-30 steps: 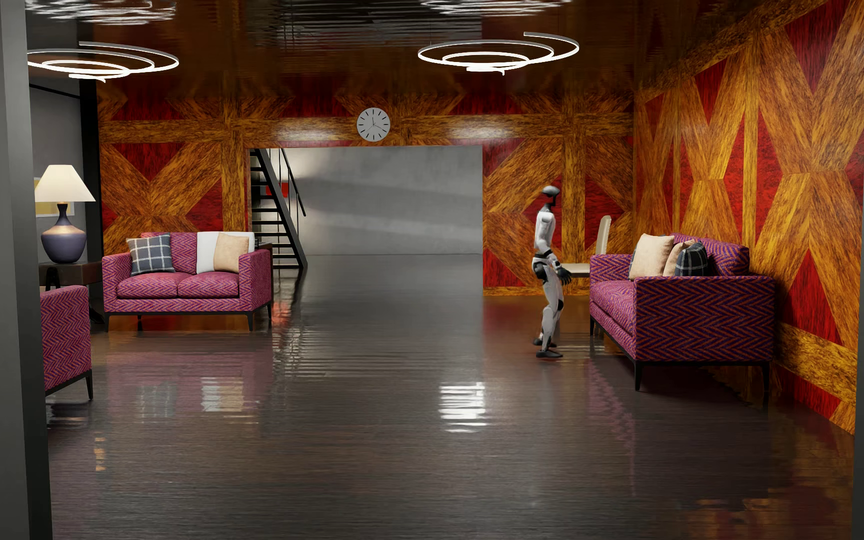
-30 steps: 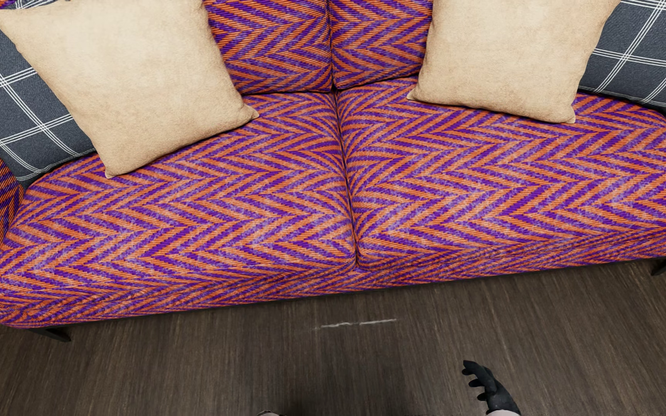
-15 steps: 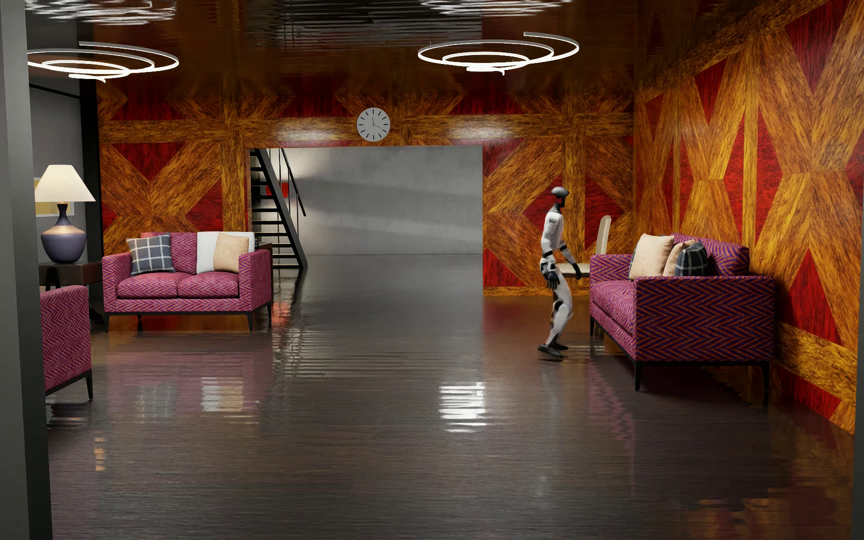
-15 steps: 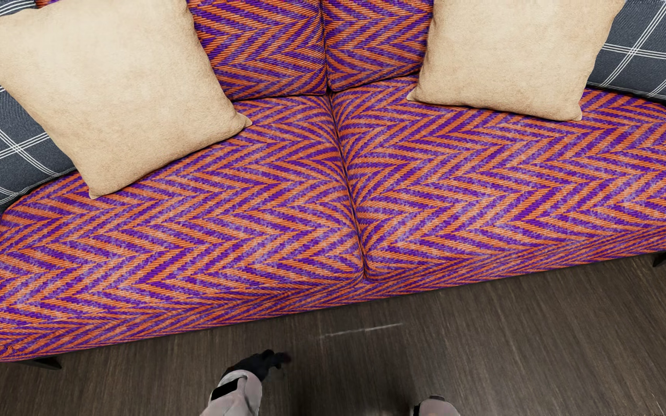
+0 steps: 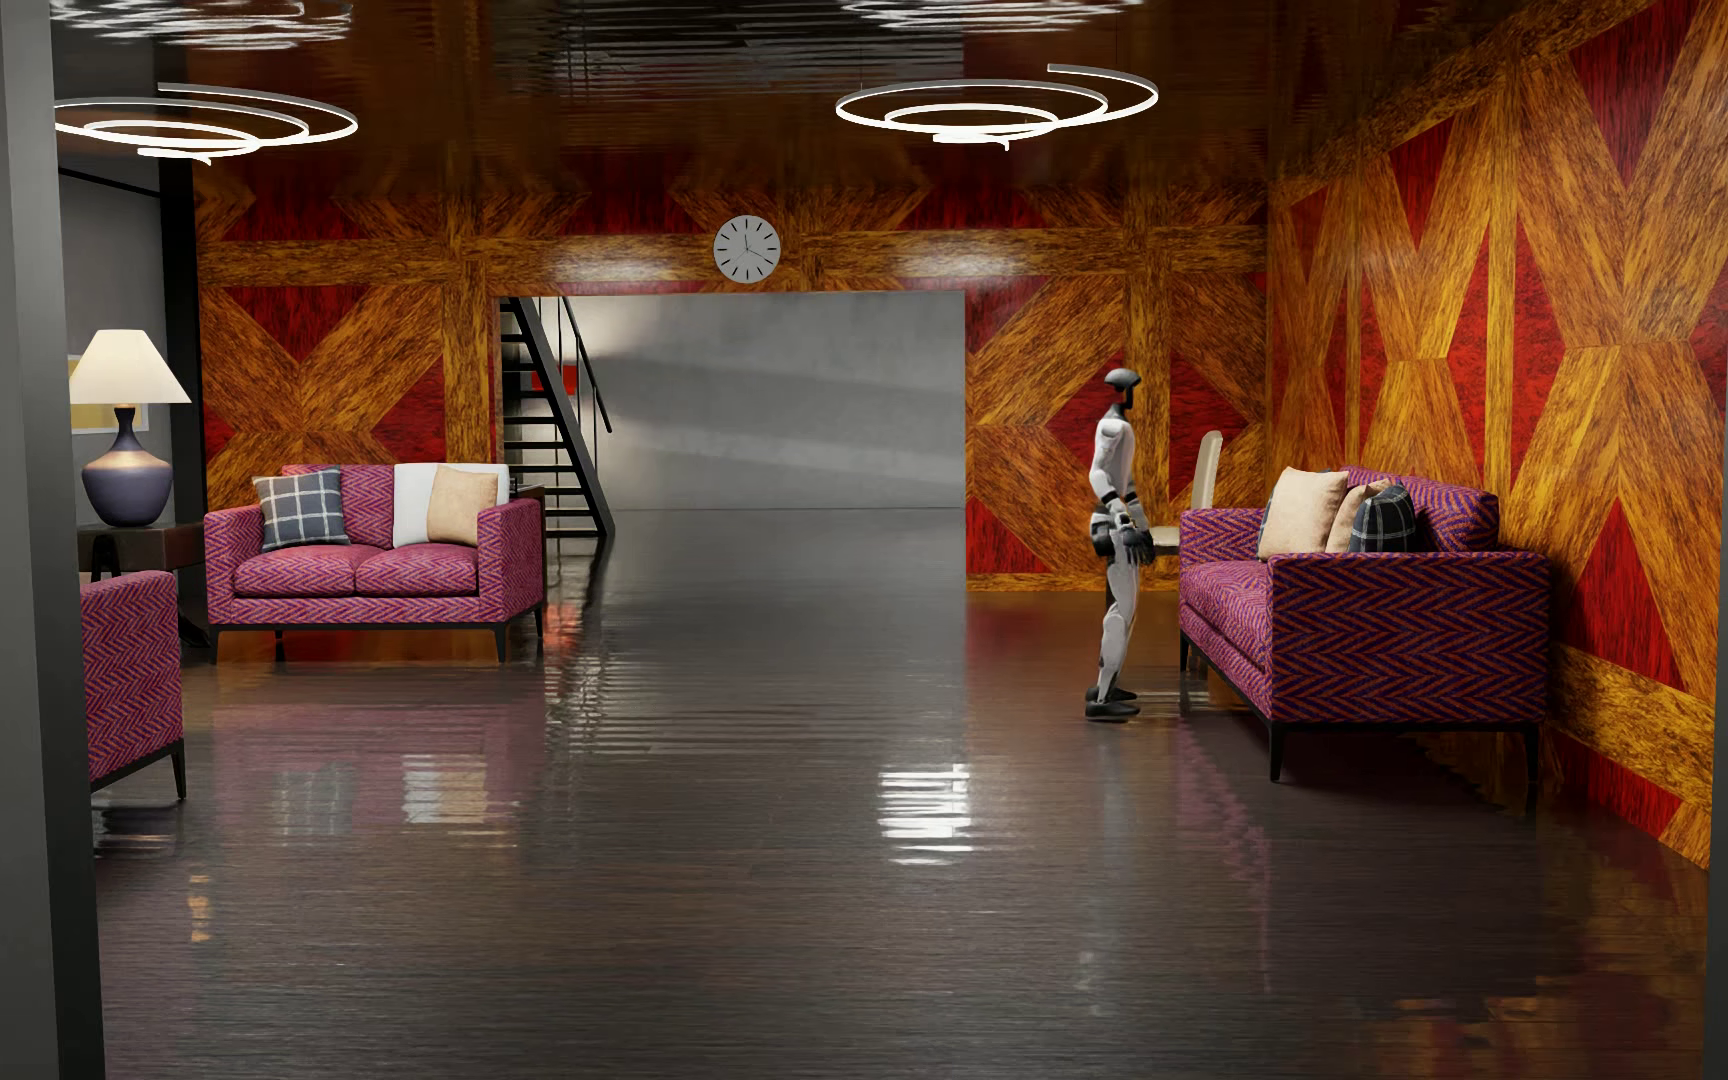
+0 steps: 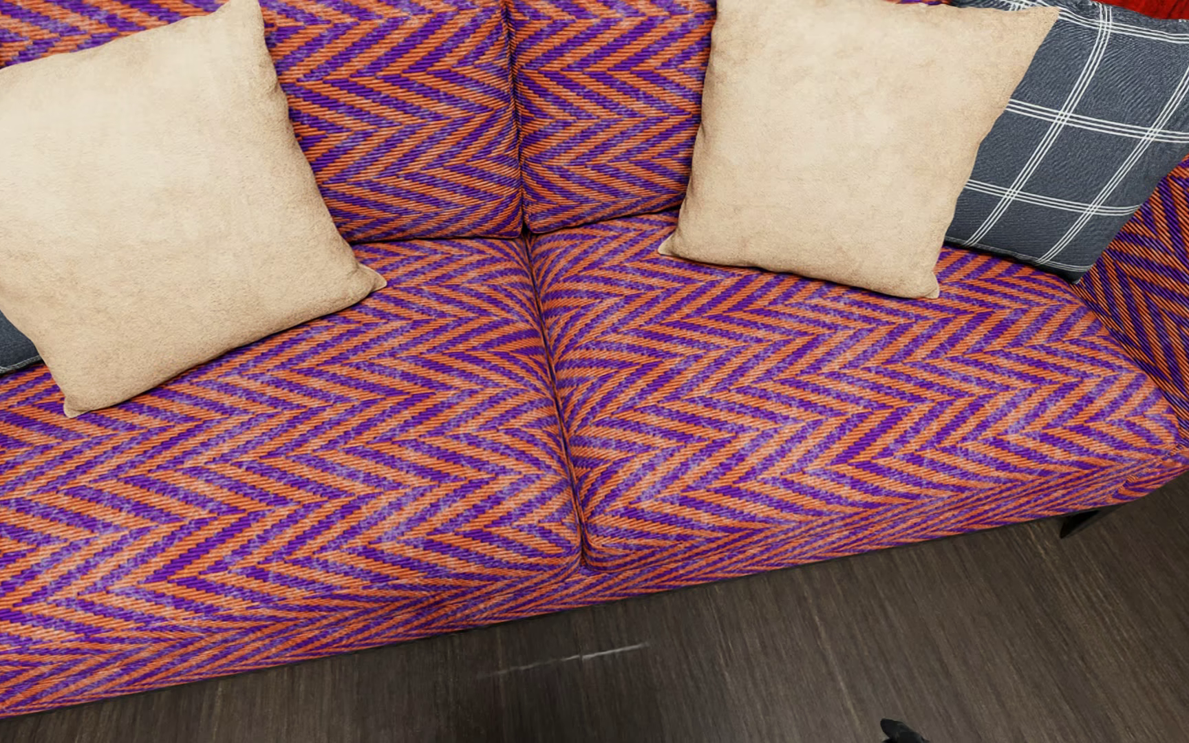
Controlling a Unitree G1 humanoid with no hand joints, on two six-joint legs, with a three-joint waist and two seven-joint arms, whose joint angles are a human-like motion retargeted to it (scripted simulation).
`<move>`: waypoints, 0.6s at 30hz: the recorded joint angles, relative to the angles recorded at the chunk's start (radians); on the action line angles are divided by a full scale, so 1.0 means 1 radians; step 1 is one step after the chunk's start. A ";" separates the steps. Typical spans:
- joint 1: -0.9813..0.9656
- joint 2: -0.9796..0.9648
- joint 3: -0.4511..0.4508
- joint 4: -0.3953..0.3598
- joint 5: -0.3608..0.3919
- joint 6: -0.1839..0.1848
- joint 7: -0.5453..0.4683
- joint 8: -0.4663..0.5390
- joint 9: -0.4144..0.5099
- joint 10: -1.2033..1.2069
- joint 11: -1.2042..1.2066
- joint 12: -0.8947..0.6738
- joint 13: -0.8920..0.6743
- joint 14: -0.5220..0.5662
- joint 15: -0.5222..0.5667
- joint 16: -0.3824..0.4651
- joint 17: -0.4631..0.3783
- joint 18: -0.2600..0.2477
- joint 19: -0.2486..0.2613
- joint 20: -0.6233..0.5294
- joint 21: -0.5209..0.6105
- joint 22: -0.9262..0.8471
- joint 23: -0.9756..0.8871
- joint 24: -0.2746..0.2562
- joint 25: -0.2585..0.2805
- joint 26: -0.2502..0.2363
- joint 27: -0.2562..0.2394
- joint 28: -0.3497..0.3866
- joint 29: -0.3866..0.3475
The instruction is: Approach the sofa
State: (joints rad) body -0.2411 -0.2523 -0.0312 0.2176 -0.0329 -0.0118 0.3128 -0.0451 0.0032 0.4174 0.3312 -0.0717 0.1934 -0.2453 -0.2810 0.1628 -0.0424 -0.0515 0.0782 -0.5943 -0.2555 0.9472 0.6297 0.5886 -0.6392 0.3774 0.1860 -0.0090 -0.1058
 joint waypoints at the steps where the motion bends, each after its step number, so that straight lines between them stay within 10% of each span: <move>1: 0.008 0.009 0.000 0.004 0.005 0.002 -0.003 -0.004 -0.003 -0.009 -0.008 0.025 -0.004 0.002 0.000 -0.008 -0.002 -0.005 -0.004 -0.025 0.006 0.018 -0.018 0.001 0.009 -0.003 -0.007 -0.020 0.000; 5: 0.015 0.015 0.007 0.006 0.011 0.010 -0.032 -0.034 -0.011 -0.034 0.003 0.156 -0.020 0.011 -0.016 -0.038 0.001 -0.021 -0.021 0.130 0.024 -0.050 -0.005 -0.166 0.009 -0.009 -0.011 0.174 0.020; 12: -0.019 0.033 0.019 -0.022 -0.014 0.022 -0.134 -0.131 -0.011 -0.032 0.010 0.072 -0.029 0.025 -0.043 0.030 0.034 -0.033 -0.038 0.011 0.094 -0.068 0.145 -0.058 -0.057 0.017 0.067 0.023 0.105; 18: -0.027 0.039 0.010 -0.041 -0.032 0.028 -0.167 -0.164 -0.009 -0.035 0.022 0.044 -0.016 0.027 -0.057 0.019 0.031 -0.034 -0.041 0.022 0.088 -0.108 0.157 -0.055 -0.066 -0.007 0.064 0.059 0.098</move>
State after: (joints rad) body -0.2678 -0.2138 -0.0209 0.1769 -0.0651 0.0166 0.1456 -0.2092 -0.0058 0.3826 0.3535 -0.0276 0.1771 -0.2182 -0.3377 0.1822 -0.0113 -0.0857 0.0370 -0.5719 -0.1679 0.8393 0.7870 0.5340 -0.7052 0.3701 0.2497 0.0497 -0.0074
